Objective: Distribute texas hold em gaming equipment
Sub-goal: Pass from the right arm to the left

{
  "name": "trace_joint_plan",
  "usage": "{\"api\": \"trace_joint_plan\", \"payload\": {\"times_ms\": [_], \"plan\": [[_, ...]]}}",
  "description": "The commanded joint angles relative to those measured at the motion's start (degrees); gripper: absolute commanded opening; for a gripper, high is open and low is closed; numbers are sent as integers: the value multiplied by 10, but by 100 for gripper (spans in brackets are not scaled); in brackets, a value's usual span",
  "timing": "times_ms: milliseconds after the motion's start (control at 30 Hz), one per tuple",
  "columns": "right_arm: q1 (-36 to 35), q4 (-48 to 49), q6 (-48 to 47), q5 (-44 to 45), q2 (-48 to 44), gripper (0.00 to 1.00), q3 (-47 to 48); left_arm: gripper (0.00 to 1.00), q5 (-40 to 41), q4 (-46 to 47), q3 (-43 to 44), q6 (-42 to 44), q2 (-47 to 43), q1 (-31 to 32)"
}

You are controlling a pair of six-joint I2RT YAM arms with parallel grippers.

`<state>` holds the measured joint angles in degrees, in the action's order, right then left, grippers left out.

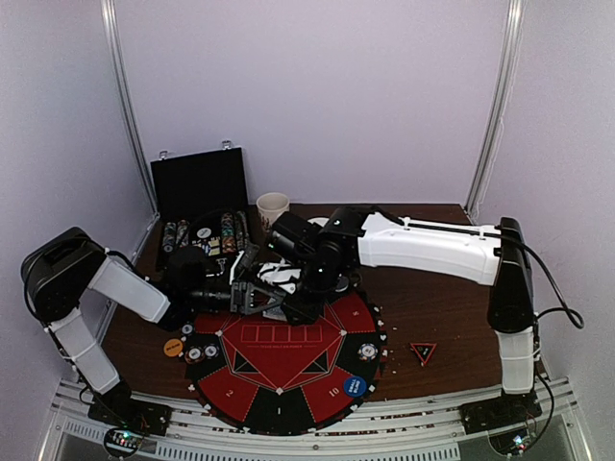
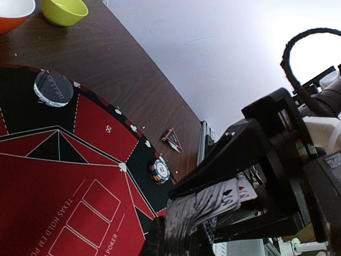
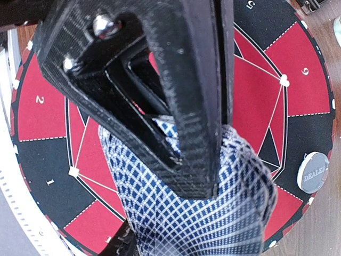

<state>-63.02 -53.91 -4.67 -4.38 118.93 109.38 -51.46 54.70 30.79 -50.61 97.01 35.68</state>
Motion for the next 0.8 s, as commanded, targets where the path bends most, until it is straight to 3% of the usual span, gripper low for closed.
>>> {"api": "trace_joint_plan", "payload": {"times_ms": [0,67,100,133,167,200,333,500,633,767], "plan": [[-3,13,-1,33,-5,40,9,0,-38,14,14,-4,-11,6],[-3,13,-6,35,-6,43,8,0,-39,7,16,-5,-14,6],[-3,15,-9,37,-9,51,7,0,-35,-1,17,-5,-16,6],[-3,25,-14,43,-15,65,-1,0,-30,-7,17,-8,-18,6],[-3,40,-20,49,-25,89,-13,0,-26,-11,18,-10,-20,6],[-3,59,-27,59,-39,99,-31,0,-24,-11,19,-16,-20,6],[-4,189,-87,78,-129,100,-142,0,-21,11,20,-48,-25,6],[-6,426,-177,49,-269,100,-354,0,-3,18,21,-71,-36,6],[-9,489,-201,31,-297,100,-423,0,6,16,27,-85,-40,6],[-11,488,-190,29,-285,100,-424,0,11,5,31,-82,-43,5]]}}
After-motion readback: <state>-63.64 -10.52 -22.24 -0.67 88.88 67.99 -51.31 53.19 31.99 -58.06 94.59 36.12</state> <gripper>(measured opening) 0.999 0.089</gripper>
